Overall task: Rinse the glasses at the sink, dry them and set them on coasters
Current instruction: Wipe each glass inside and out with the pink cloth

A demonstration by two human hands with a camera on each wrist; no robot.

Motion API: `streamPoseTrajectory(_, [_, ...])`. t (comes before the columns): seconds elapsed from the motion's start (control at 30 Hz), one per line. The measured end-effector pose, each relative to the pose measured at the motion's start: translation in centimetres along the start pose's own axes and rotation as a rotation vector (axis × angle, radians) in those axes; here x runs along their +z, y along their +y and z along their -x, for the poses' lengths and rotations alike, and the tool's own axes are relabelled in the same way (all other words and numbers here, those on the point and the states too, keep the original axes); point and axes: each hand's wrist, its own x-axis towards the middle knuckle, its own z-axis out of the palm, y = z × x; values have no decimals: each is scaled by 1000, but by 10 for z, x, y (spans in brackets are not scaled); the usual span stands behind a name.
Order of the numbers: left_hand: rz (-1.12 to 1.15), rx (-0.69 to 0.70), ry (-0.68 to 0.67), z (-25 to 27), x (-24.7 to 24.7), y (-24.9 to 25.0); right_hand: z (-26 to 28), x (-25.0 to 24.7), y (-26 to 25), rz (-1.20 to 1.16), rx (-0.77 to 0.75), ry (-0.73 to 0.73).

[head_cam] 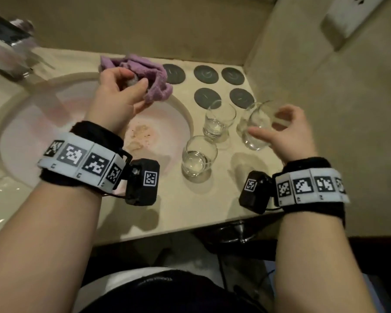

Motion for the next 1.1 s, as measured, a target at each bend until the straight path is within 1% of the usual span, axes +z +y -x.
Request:
streamPoseTrajectory(0.1, [-27,-17,48,3,5,-10,11,20,26,11,53,-88])
streamPoseTrajectory(0.2, [-40,-21,101,7,8,-17,13,35,37,59,35,-170])
streamPoseTrajectory(0.4, [-58,17,130,18,9,-27,4,44,44,107,8,-227])
streamPoseTrajectory(0.5, [-142,34,149,23,8,-32,1,46,49,128,9,-256])
streamPoseTrajectory(0.67, [-182,66,125,33,15,-32,-6,46,54,117,15,-295])
streamPoseTrajectory(0.83, [-209,106,138,35,19,-29,-7,46,59,51,68,-311])
streamPoseTrajectory(0.97, [-222,150,140,36,20,-24,-6,36,54,62,124,-387])
streamPoseTrajectory(1.03, [-238,180,136,38,19,-19,-7,26,43,94,112,-340])
streamPoseTrajectory(1.1, [-254,208,117,39,15,-13,-11,17,27,89,40,-225])
